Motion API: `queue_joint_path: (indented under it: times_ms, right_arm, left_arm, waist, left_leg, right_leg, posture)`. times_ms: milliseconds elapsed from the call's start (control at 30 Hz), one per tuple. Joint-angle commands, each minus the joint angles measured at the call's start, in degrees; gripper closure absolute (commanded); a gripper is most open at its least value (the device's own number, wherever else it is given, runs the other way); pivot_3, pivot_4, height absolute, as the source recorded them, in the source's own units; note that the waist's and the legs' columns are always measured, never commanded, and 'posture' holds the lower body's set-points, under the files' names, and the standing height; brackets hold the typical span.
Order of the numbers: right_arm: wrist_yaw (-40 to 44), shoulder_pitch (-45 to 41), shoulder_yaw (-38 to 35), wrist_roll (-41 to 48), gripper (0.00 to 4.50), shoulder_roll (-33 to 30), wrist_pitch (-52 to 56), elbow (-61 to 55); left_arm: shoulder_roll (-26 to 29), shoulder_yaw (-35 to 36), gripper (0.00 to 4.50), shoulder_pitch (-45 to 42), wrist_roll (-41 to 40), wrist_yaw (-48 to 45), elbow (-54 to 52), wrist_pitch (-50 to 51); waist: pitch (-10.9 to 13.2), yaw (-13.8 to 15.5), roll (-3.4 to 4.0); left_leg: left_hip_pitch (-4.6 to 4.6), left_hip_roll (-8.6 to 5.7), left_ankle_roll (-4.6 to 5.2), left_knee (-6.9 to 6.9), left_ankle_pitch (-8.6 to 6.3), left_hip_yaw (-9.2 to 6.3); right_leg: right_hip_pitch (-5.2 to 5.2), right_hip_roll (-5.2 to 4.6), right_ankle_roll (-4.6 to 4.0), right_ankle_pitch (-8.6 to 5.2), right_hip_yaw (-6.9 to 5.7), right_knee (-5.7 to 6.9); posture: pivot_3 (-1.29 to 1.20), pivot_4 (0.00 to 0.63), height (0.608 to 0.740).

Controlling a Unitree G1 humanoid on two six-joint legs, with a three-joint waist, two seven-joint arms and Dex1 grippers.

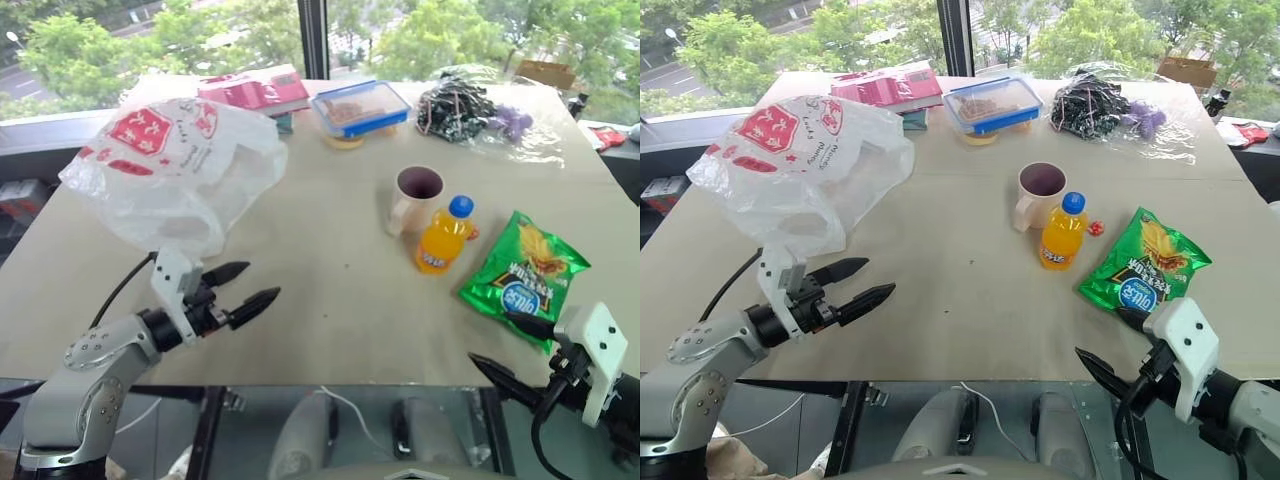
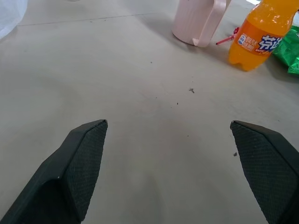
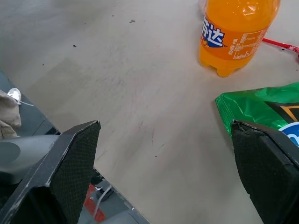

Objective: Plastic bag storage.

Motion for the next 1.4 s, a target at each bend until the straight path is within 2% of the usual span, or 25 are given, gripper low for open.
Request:
queue_joint_path:
  times_ms: [33, 200, 267, 367, 500, 633, 833, 1133, 1400]
  right_arm:
    - [2.5, 1.6, 2.2, -3.2, 0.0, -0.1, -5.0, 0.4]
    - [5.6, 0.8, 7.5, -8.4, 0.0, -0.4, -12.3, 1.6]
    - [6.3, -1.4, 8.5, -8.8, 0.0, -0.9, -14.0, 1.3]
    - [6.5, -6.7, 9.4, -7.0, 0.0, -2.0, -14.6, 0.6]
    - [6.9, -12.3, 10.3, -5.9, 0.0, -3.9, -14.3, 1.0]
    - [7.9, -20.6, 8.9, -1.8, 0.0, -7.2, -13.7, 2.4]
    - [8.9, -24.8, 8.3, 0.3, 0.0, -10.0, -13.5, 4.4]
    - [12.5, -24.8, 8.4, -1.4, 0.0, -11.2, -16.2, 7.1]
    - [11.7, -25.9, 8.5, -0.9, 0.0, -11.3, -15.8, 6.5]
  left_arm:
    - [-0.3, 1.6, 0.07, -0.5, -1.0, 1.6, -2.9, -1.2]
    - [-2.1, 1.4, 0.07, -1.2, 0.6, 6.6, -6.0, -2.1]
    - [-2.7, 1.5, 0.07, -1.9, 1.1, 9.3, -7.9, -2.5]
    - [-2.3, -0.3, 0.07, -4.3, 6.0, 16.7, -11.7, -0.9]
    - [-0.4, -4.2, 0.07, -8.8, 13.5, 27.3, -16.0, 7.8]
    - [2.5, -10.0, 0.07, -16.9, 23.7, 39.1, -20.1, 22.3]
    - [3.3, -15.6, 0.07, -24.5, 29.8, 44.6, -19.6, 36.2]
    - [3.9, -22.3, 0.07, -35.9, 34.1, 47.5, -14.2, 54.7]
    - [-1.7, -27.0, 0.07, -40.6, 38.5, 51.8, -4.0, 54.1]
  waist:
    - [0.0, 0.0, 0.0]
    - [0.0, 0.0, -0.03]
    - [0.0, 0.0, -0.03]
    - [0.0, 0.0, -0.05]
    - [0.0, 0.1, -0.07]
    - [0.0, 0.1, -0.12]
    - [0.0, 0.0, -0.19]
    - [0.1, 0.0, -0.27]
    - [0.1, 0.2, -0.32]
  left_leg:
    - [0.0, 0.0, 0.0, 0.0, 0.0, 0.0]
    - [0.0, 0.0, 0.0, 0.05, 0.0, 0.0]
    - [0.02, 0.0, 0.0, 0.06, 0.0, -0.01]
    - [0.03, 0.0, 0.0, 0.08, 0.0, -0.01]
    - [0.05, -0.01, 0.0, 0.17, 0.0, -0.08]
    - [0.05, -0.02, 0.0, 0.24, 0.0, -0.12]
    - [0.08, -0.01, -0.01, 0.25, 0.0, -0.17]
    - [0.07, -0.01, -0.01, 0.29, 0.0, -0.19]
    - [0.07, -0.02, -0.01, 0.32, 0.0, -0.21]
  right_leg:
    - [0.0, 0.0, 0.0, 0.0, 0.0, 0.0]
    - [0.01, 0.0, 0.02, 0.0, -0.01, 0.0]
    - [0.01, 0.02, 0.02, 0.0, -0.02, 0.01]
    - [0.07, 0.04, 0.02, 0.01, -0.01, 0.01]
    - [0.18, 0.32, 0.03, 0.01, -0.08, 0.03]
    - [0.23, 0.44, 0.05, 0.02, -0.07, 0.04]
    - [0.27, 0.52, 0.25, 0.15, -0.07, 0.06]
    - [0.28, 0.52, 0.28, 0.16, -0.09, 0.06]
    - [0.28, 0.5, 0.28, 0.16, -0.08, 0.08]
  posture:
    - [0.0, 0.15, 0.74]
    - [0.0, 0.15, 0.74]
    - [0.0, 0.15, 0.74]
    - [0.0, 0.15, 0.74]
    - [0.0, 0.15, 0.74]
    - [0.0, 0.15, 0.74]
    - [0.0, 0.15, 0.74]
    - [0.0, 0.15, 0.74]
    - [0.0, 0.15, 0.74]
